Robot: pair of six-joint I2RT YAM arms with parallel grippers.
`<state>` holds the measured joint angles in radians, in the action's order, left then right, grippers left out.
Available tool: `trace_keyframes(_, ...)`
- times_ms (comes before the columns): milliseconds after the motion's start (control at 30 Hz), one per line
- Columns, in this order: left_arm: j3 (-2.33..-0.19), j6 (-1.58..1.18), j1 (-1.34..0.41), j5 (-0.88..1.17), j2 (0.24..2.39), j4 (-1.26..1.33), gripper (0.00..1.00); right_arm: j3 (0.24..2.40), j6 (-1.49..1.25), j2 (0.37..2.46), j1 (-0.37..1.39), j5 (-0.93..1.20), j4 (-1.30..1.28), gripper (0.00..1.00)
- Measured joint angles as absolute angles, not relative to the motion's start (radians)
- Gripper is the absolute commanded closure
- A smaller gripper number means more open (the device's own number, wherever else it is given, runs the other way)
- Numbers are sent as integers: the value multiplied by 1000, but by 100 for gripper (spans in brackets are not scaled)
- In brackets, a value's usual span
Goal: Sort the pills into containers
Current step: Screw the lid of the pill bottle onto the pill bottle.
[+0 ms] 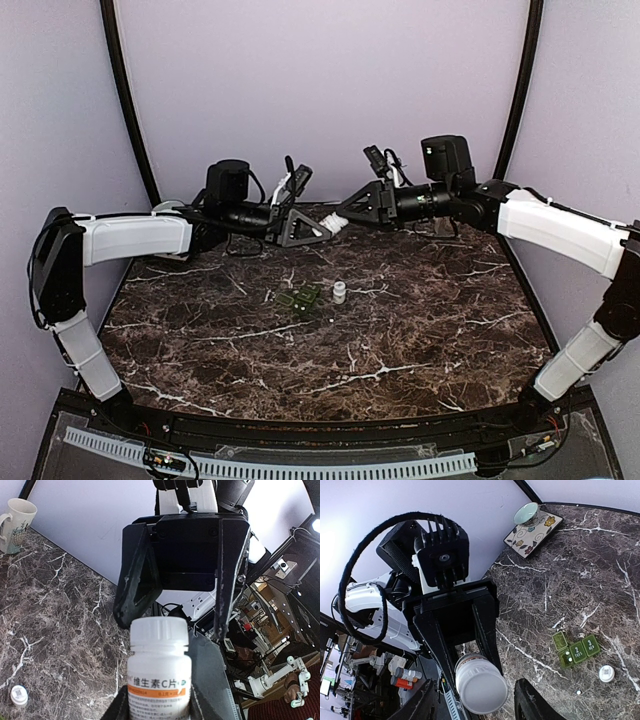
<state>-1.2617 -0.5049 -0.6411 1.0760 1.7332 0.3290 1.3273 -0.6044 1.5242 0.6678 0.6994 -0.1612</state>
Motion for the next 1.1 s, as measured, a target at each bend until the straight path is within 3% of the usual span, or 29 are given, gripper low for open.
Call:
trace_keyframes(267, -1262, -533, -635, 1092, 1741, 366, 84, 1327, -601, 1538, 668, 709, -161, 62)
trace_keyframes(633, -1274, -555, -625, 1126, 1775, 389, 84, 1338, -602, 1564, 667, 722, -166, 95)
trace_keyframes(800, -1296, -537, -619, 1129, 1783, 366, 84, 1351, -603, 1572, 665, 721, -168, 100)
trace_keyframes(1100, -1379, -369, -612, 1041, 1788, 160, 84, 1398, -638, 1618, 651, 708, -188, 100)
